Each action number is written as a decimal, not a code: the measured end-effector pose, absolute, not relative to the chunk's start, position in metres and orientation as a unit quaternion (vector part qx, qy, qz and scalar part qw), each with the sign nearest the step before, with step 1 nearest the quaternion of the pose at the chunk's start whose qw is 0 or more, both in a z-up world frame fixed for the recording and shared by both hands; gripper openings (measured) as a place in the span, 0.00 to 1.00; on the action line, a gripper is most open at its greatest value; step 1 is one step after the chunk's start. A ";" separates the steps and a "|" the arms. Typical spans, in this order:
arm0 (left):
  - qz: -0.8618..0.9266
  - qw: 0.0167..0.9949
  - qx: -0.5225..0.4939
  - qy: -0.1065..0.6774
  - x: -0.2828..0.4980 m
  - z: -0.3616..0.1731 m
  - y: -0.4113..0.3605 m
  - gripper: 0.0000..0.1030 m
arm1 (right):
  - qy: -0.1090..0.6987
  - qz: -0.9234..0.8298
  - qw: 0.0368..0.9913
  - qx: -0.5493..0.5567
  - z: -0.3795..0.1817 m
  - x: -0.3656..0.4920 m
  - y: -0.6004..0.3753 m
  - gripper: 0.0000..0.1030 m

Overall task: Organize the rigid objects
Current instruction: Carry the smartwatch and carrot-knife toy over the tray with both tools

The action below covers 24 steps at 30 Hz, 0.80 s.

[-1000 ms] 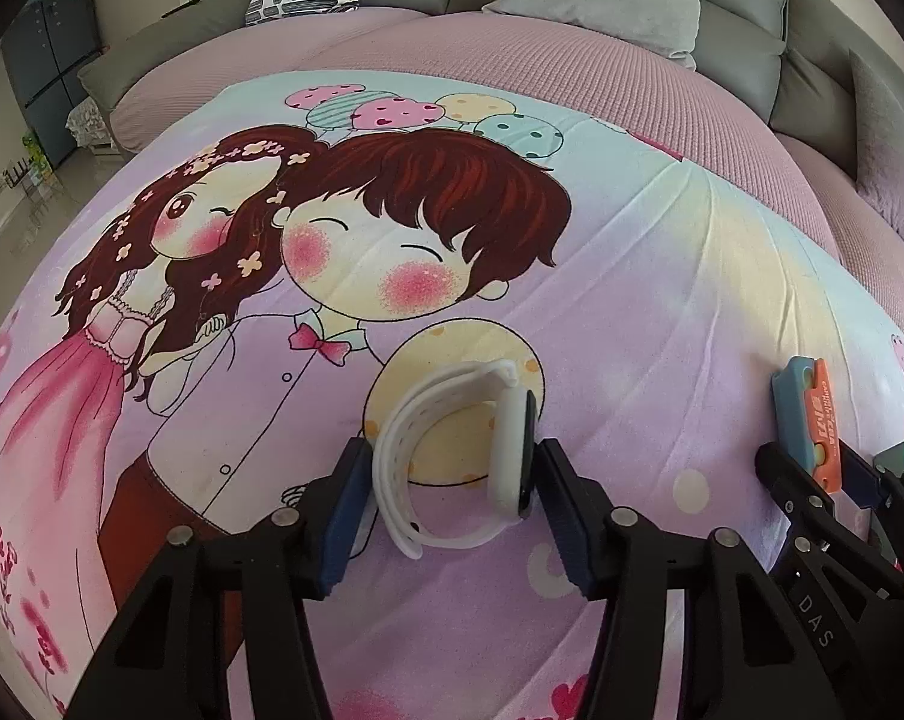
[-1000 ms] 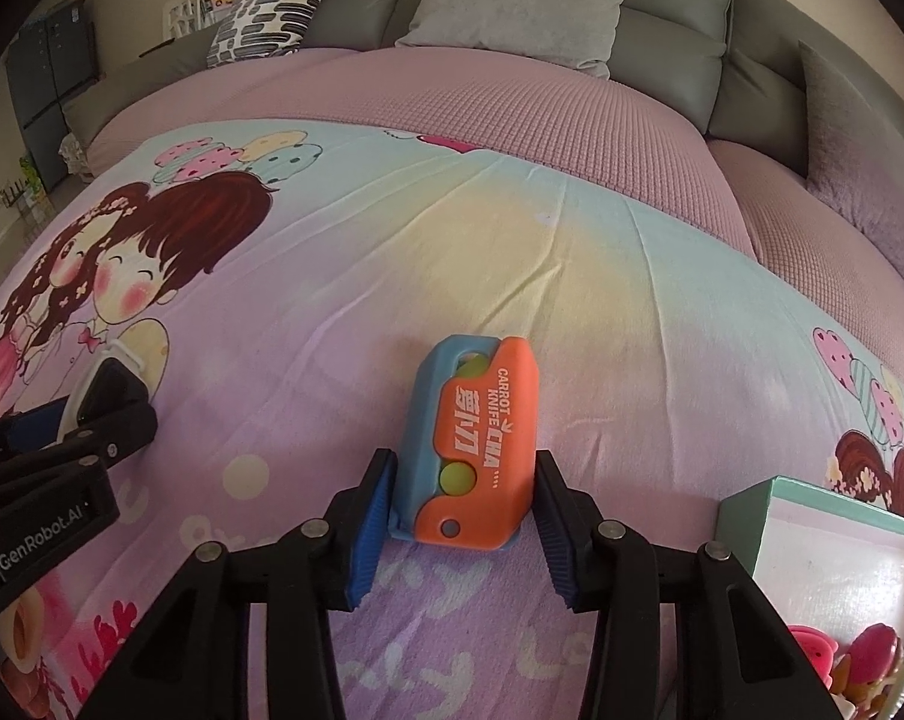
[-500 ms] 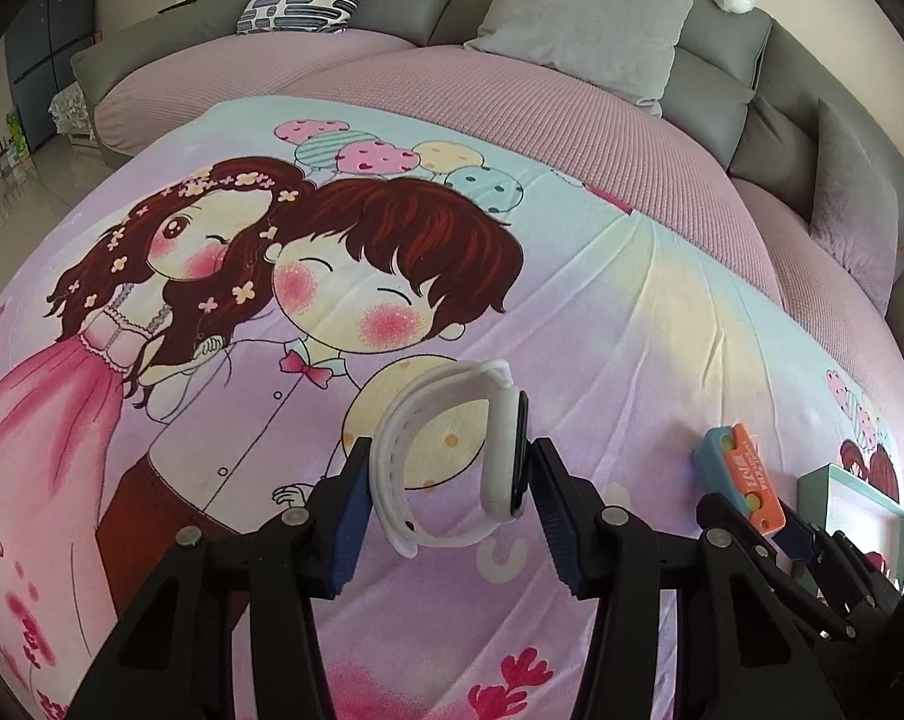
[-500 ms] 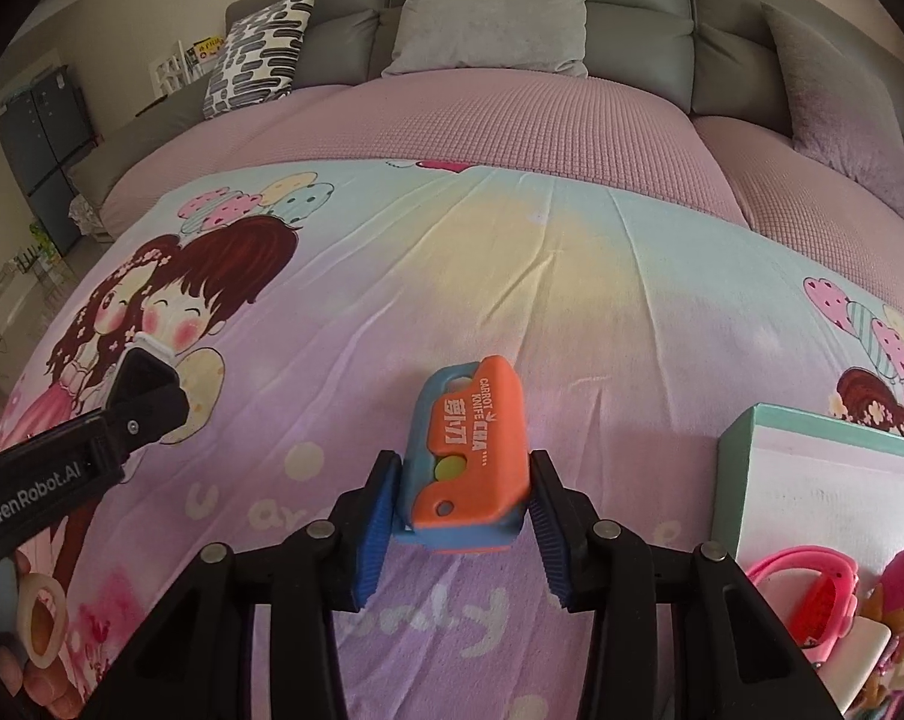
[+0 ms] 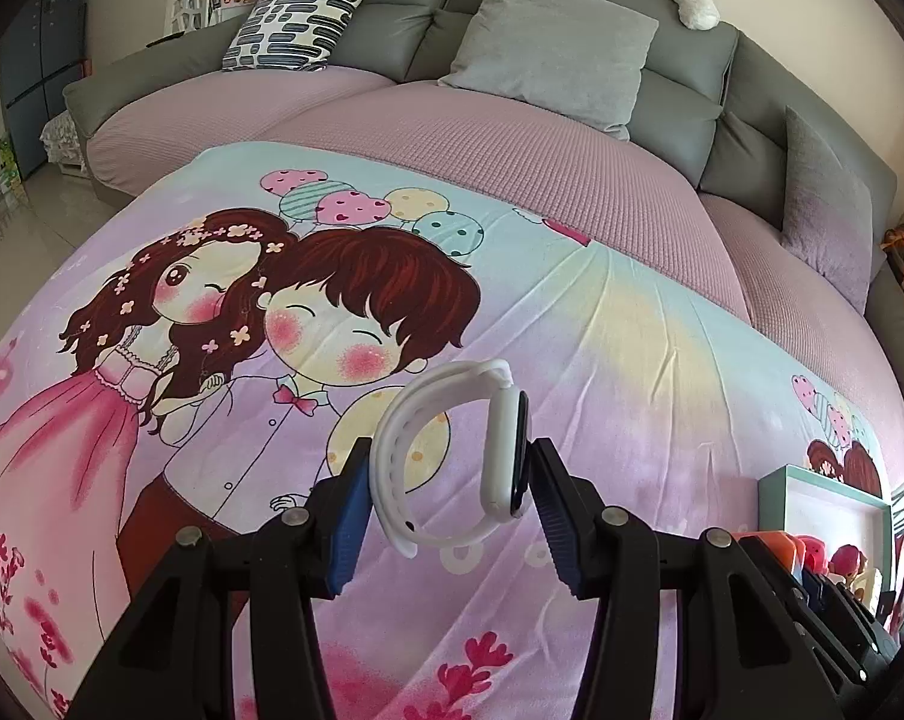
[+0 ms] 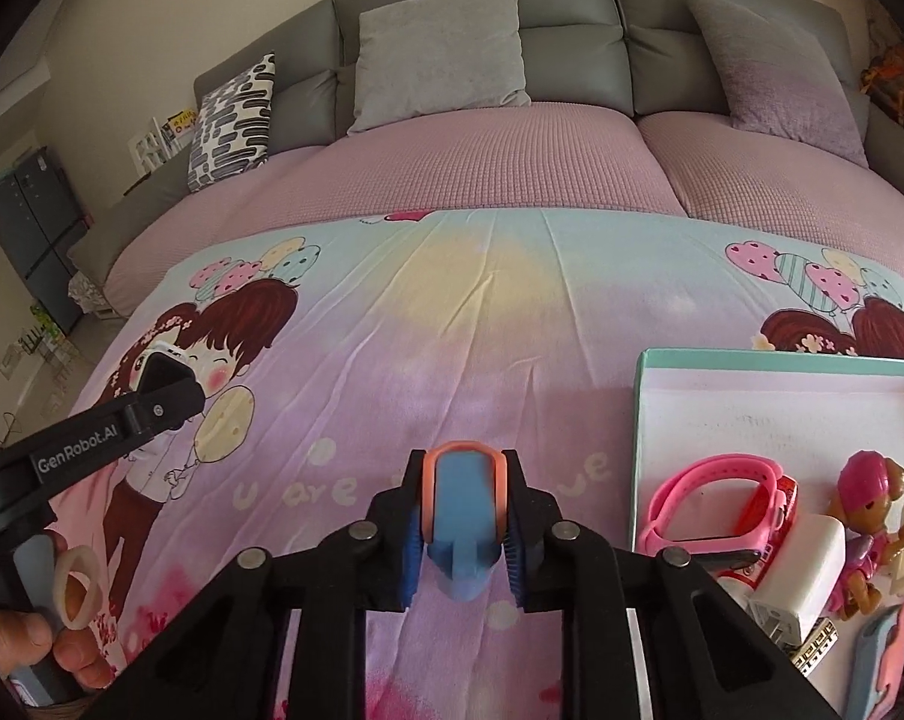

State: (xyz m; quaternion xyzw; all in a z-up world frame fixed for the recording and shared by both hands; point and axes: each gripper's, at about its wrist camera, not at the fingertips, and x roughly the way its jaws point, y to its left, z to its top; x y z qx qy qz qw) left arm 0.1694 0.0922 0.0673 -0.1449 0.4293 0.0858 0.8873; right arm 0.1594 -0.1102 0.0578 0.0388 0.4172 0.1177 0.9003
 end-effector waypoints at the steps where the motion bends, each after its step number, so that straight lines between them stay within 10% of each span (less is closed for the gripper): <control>1: 0.083 0.887 -0.143 0.430 0.170 0.068 0.090 0.51 | 0.417 0.118 0.900 0.042 0.058 0.157 -0.112 0.23; 24: 0.048 0.911 -0.129 0.389 0.157 0.105 0.062 0.51 | 0.304 0.079 0.944 0.106 0.138 0.103 -0.167 0.23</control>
